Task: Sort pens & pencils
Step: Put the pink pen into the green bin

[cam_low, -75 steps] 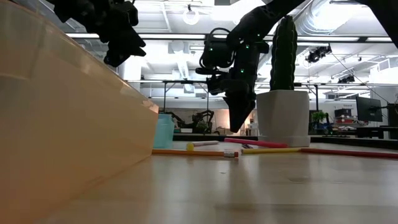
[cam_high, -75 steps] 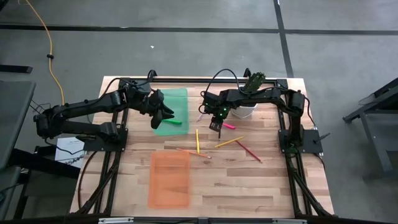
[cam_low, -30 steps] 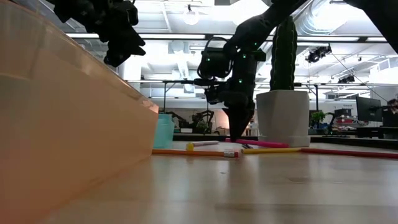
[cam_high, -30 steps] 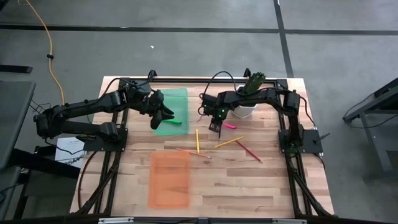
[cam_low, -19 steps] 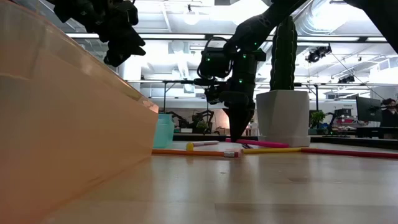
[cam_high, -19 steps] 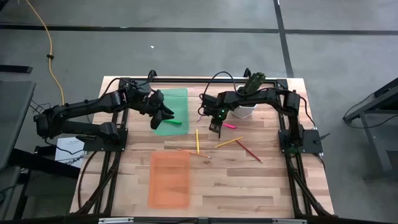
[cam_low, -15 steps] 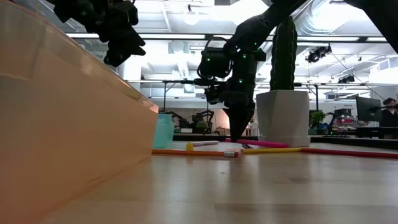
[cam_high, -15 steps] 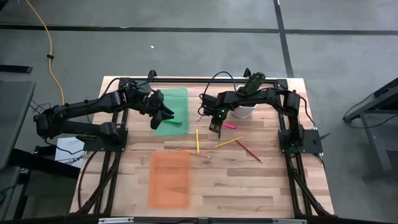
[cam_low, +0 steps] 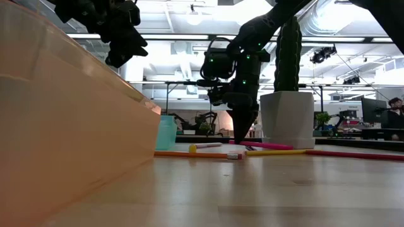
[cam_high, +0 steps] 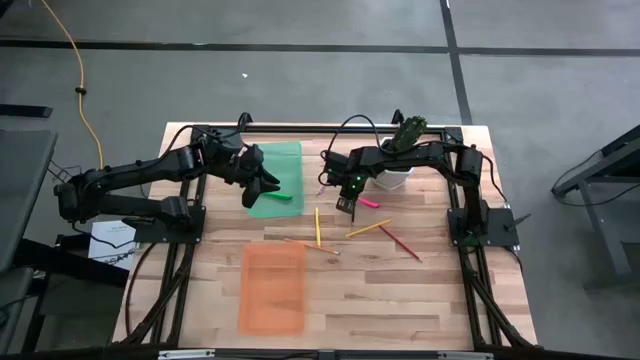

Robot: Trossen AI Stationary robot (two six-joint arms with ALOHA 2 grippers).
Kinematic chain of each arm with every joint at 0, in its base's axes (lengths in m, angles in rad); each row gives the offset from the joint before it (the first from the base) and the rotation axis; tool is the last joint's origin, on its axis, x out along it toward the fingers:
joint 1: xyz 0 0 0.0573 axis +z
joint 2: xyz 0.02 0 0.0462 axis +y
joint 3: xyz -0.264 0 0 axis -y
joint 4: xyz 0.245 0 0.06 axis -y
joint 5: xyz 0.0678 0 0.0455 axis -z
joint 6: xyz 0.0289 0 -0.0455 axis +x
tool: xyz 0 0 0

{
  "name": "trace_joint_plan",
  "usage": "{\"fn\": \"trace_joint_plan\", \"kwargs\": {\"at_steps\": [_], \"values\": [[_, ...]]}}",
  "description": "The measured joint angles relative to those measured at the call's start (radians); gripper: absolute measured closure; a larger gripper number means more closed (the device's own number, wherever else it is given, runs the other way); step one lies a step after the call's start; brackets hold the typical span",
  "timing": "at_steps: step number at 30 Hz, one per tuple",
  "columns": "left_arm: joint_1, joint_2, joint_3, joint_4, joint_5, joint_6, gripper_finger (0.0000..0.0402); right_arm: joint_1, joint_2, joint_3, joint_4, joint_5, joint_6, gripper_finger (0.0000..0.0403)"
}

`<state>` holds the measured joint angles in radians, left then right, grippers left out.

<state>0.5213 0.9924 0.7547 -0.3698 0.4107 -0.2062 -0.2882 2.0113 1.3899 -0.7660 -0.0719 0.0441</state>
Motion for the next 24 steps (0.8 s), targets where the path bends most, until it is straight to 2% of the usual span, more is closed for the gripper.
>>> {"fn": "trace_joint_plan", "kwargs": {"at_steps": [8, 24], "values": [[0.0, 0.0, 0.0, 0.0, 0.0, 0.0, 0.0291, 0.0, 0.0, 0.0, 0.008, 0.0, 0.0, 0.0374], [0.0, 0.0, 0.0, 0.0, 0.0, 0.016, 0.0291, 0.0, 0.0, 0.0, 0.023, -0.008, 0.008, 0.0375]]}}
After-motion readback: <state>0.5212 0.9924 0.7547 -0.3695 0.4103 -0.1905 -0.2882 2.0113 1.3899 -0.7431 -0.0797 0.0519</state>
